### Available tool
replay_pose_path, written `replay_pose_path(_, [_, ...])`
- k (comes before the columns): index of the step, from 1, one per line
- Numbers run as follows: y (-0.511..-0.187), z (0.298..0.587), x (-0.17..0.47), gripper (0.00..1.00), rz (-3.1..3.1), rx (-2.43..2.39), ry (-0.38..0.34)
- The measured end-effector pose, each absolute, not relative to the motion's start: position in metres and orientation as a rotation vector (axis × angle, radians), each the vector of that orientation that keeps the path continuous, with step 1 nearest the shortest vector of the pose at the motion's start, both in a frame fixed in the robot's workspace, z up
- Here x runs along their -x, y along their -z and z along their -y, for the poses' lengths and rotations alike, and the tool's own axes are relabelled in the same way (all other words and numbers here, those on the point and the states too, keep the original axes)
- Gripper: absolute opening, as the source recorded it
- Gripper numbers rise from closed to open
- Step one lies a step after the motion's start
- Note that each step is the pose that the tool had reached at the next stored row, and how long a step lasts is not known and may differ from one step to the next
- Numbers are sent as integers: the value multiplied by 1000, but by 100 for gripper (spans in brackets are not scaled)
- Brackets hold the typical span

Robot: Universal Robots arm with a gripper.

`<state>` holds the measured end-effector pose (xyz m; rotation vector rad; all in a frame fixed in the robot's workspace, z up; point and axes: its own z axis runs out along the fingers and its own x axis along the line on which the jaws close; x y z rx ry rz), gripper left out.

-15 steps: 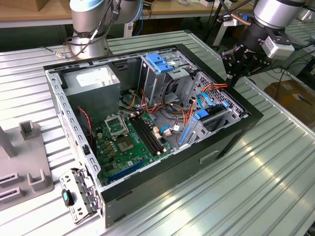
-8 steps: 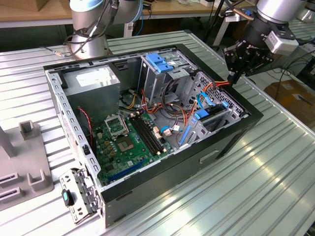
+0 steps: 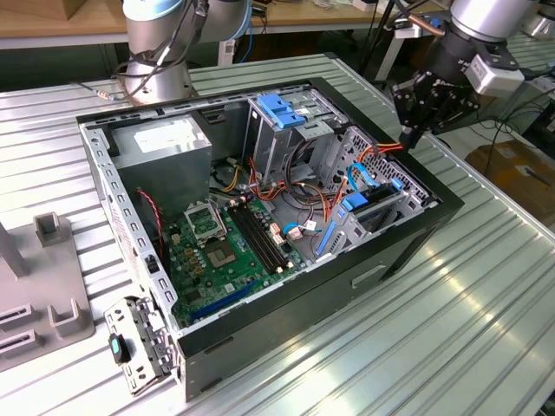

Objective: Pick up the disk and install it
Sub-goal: 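Insert the second disk wire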

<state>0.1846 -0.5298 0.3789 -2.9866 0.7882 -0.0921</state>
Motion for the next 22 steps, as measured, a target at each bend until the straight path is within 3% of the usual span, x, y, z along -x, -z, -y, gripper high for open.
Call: replay_pose_path(22, [-379,530,-179,16,-824,2977,94])
